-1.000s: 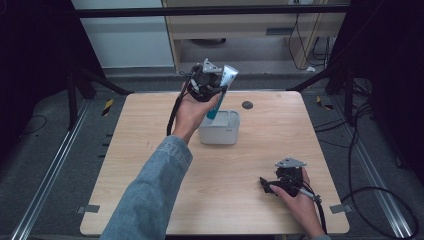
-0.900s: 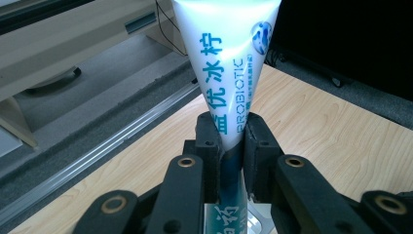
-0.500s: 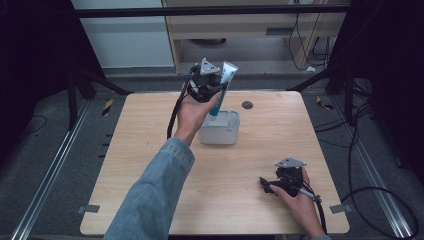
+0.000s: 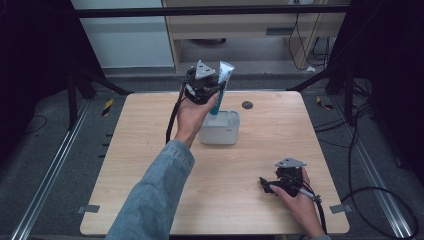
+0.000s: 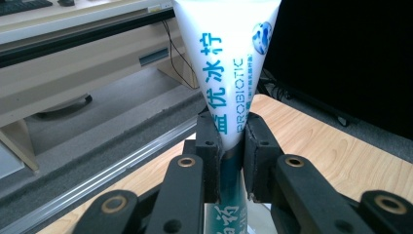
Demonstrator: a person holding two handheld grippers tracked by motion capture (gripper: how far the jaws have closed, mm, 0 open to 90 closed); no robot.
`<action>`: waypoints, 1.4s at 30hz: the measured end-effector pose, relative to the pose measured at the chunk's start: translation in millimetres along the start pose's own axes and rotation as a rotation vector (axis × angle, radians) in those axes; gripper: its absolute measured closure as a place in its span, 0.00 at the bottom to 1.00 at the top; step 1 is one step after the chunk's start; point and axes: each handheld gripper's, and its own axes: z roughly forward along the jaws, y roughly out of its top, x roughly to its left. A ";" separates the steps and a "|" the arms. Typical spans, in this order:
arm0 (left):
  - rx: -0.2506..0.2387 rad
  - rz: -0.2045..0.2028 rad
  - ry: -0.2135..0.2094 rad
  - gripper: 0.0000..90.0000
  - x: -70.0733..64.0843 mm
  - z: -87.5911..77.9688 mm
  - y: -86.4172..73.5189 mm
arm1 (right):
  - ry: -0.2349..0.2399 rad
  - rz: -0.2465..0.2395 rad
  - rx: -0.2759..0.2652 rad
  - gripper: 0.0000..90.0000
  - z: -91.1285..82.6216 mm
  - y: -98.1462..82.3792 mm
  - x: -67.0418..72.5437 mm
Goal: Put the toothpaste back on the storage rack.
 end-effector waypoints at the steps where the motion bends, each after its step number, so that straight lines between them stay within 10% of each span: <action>1: -0.003 0.001 0.000 0.87 -0.3 0.9 -0.5 | 0.000 0.000 0.000 0.01 0.0 0.0 0.0; 42: 0.006 -0.095 0.007 0.87 7.1 40.1 -62.8 | -0.001 -0.001 0.002 0.01 -0.2 0.1 0.0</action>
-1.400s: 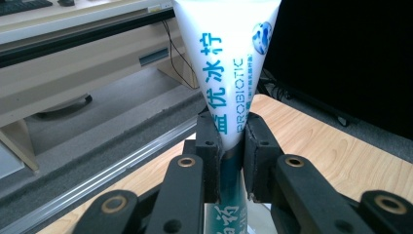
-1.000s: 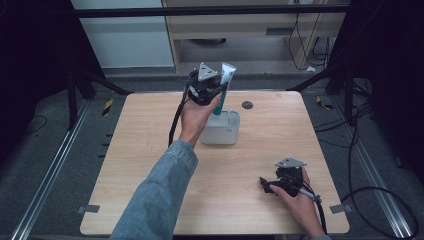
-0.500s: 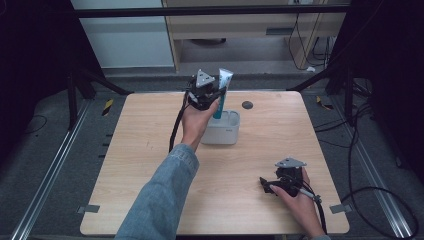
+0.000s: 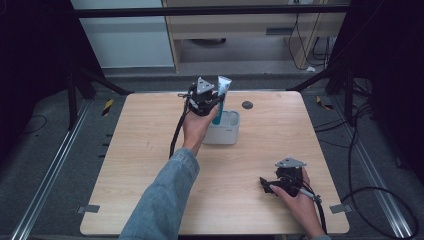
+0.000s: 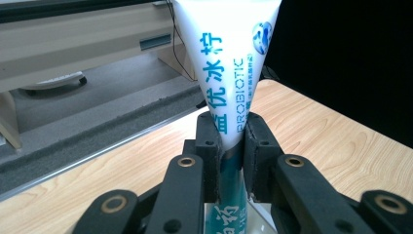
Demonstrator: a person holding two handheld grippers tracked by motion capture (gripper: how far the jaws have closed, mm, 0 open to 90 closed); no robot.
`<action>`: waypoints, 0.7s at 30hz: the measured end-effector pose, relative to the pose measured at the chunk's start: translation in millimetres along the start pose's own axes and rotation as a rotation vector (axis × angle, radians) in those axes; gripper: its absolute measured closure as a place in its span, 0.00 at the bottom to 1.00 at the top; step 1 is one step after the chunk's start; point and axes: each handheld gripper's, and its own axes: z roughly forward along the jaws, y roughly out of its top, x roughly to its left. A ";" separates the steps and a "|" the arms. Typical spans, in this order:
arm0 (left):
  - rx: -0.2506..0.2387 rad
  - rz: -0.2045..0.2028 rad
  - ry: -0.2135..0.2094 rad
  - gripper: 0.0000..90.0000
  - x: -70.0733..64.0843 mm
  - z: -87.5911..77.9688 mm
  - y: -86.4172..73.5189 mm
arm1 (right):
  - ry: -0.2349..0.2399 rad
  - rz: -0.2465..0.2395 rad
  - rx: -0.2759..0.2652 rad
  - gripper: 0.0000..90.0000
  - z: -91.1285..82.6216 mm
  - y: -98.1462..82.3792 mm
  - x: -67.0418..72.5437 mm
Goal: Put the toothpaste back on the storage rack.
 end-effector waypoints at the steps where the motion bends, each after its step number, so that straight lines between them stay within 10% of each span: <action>1: 0.005 0.000 -0.001 0.87 0.2 0.7 -1.6 | 0.000 0.001 -0.001 0.01 0.1 0.0 0.1; 21: 0.028 -0.016 0.000 0.87 0.9 5.5 -20.4 | 0.001 0.002 0.000 0.01 0.0 0.0 0.1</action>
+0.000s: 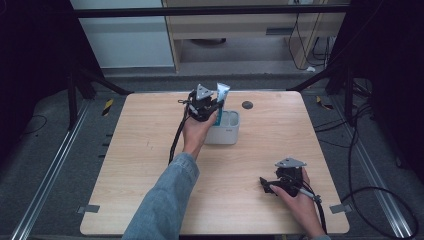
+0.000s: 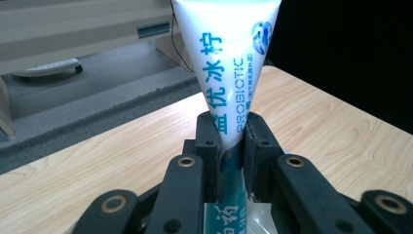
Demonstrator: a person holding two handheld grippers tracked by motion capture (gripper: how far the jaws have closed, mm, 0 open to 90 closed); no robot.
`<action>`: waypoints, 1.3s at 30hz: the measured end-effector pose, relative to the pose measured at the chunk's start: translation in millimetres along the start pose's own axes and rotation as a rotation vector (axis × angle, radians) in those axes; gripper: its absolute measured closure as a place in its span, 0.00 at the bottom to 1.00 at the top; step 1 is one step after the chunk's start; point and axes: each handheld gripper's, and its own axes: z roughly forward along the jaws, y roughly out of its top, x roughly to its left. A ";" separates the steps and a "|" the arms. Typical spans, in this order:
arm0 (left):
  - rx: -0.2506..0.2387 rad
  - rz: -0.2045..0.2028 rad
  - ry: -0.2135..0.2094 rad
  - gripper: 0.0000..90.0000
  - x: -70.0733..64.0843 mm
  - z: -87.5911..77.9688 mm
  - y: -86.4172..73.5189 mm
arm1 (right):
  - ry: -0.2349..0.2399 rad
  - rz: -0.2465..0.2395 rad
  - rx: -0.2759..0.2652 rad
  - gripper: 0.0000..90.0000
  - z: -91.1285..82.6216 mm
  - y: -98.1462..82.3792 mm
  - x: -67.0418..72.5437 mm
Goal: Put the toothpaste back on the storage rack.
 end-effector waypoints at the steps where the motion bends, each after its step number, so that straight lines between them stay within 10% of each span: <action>1: 0.000 0.001 -0.004 0.87 -0.7 1.0 -0.8 | 0.000 -0.001 0.000 0.01 0.0 0.0 -0.1; 39: 0.056 0.029 0.011 0.87 -4.2 5.3 -13.9 | 0.000 0.000 0.001 0.01 0.0 0.0 0.0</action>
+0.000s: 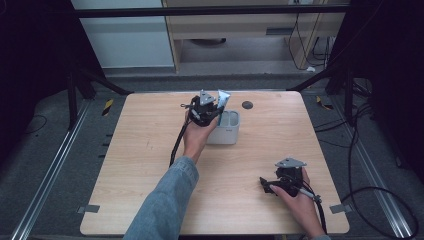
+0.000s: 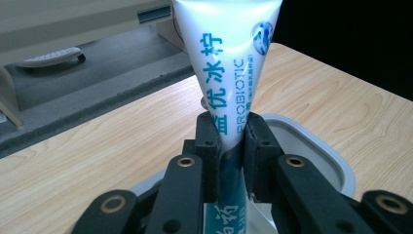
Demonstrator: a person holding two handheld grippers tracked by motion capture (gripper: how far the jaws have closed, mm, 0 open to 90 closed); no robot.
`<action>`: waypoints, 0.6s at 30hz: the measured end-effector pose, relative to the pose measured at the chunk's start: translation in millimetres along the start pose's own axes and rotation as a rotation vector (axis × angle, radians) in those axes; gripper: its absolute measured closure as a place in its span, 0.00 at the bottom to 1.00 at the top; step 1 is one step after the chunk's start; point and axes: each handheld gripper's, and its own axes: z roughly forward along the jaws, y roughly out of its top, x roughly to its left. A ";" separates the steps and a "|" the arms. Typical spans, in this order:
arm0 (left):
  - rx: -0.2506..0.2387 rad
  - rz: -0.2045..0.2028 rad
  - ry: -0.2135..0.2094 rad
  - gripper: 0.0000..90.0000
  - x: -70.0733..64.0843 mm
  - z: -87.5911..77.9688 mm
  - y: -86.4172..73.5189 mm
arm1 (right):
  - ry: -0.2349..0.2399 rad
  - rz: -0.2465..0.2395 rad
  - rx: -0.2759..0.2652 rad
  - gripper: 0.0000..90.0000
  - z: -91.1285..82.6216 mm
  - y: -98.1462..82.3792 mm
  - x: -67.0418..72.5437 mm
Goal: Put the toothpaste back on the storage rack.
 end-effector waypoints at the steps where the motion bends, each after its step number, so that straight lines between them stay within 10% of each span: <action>1: 0.000 0.003 0.000 0.87 -0.3 -0.2 0.0 | 0.000 0.000 0.000 0.01 0.0 0.0 0.0; 18: 0.032 0.022 -0.002 0.87 -3.5 3.0 -3.5 | -0.001 -0.003 0.000 0.01 0.0 0.0 -0.2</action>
